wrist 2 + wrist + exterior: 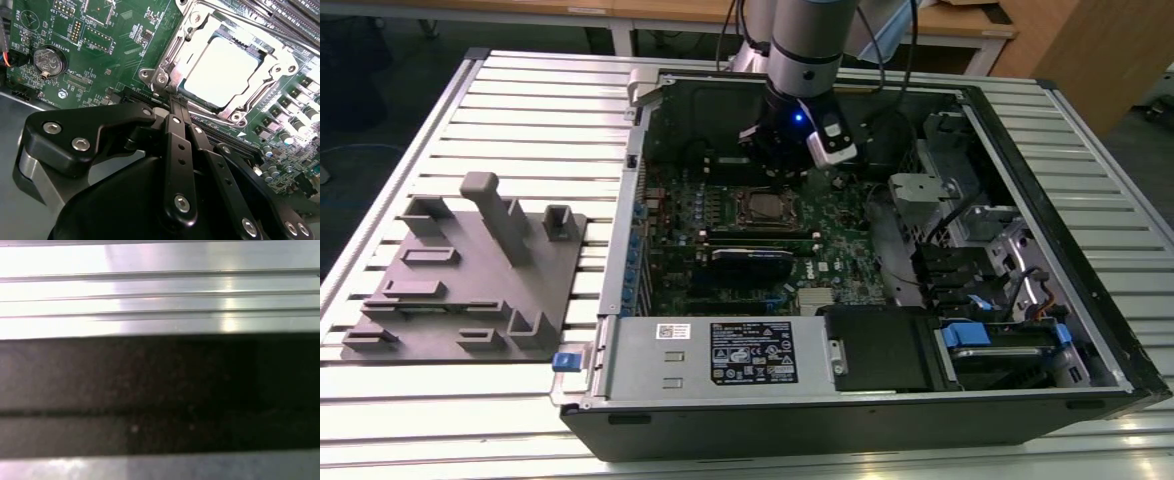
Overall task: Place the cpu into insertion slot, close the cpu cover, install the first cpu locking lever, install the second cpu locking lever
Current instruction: 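Install the first cpu locking lever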
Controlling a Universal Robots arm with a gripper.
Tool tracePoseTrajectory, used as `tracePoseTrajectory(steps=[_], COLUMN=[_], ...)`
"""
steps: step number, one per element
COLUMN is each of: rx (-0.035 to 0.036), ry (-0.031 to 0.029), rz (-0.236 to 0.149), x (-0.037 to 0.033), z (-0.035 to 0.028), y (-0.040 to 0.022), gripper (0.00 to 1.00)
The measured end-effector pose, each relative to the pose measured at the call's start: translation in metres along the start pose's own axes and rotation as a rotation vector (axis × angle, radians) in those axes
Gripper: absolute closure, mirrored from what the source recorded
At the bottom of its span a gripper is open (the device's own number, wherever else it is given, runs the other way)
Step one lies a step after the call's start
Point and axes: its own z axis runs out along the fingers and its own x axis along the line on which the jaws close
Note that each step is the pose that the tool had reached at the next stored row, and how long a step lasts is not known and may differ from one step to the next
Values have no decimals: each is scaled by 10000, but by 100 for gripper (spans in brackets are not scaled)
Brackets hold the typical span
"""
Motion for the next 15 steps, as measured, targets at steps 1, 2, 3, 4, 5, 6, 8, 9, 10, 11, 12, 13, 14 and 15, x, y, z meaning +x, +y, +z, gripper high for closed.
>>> tracePoseTrajectory(steps=[1,2,3,4,5,6,8,9,10,11,12,13,14,15], rx=[0,1,7,17,30,41,58,67,80,97,113,134,160,189], ry=[0,0,0,0,0,-1,-1,-2,-3,-4,-5,-5,-6,-7], rz=[0,0,0,0,0,0,0,0,0,1,1,1,1,2], x=[0,0,0,0,0,0,0,0,0,0,0,0,0,0], z=[0,0,-1,-1,-1,-1,-1,-1,-1,-1,-1,-1,-1,-1], y=[0,0,-1,-1,-1,0,-1,0,0,0,0,0,0,0], gripper=[90,90,90,90,90,90,90,90,90,90,90,90,90,90])
